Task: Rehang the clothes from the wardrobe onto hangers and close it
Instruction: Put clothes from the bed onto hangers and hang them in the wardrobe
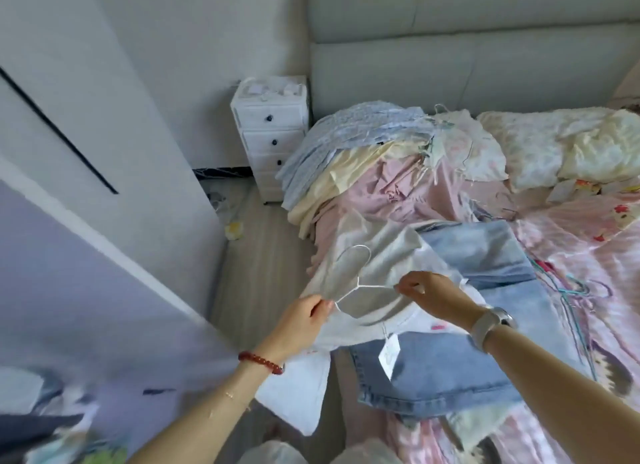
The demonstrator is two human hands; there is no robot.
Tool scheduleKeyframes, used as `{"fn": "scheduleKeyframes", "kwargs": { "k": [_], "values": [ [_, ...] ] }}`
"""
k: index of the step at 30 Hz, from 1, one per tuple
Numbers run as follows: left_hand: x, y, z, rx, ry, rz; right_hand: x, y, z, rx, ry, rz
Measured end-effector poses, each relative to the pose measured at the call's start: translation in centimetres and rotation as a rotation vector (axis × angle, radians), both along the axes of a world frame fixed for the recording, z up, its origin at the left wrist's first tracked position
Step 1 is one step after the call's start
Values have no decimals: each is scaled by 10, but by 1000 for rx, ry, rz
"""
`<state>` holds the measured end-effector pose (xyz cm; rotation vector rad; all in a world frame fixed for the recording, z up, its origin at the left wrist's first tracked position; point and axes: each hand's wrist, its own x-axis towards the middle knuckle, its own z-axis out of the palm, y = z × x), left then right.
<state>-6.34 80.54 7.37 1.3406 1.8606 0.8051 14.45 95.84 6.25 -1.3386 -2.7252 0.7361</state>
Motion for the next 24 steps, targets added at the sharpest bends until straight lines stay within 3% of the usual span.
{"fn": "scheduleKeyframes", "kwargs": {
  "k": [7,13,17,24],
  "values": [
    [-67,-120,-1,-178,22,128,-75,-85,-38,-242,-134,285],
    [-138,-247,10,-128,3,581,-159,-169,-30,-176,-13,607],
    [-173,-336,17,-53,99,874,-209,-226,-26,-6,117,805],
    [-213,-464,45,158,282,1364,-314,-335,12,23,309,1041]
  ]
}}
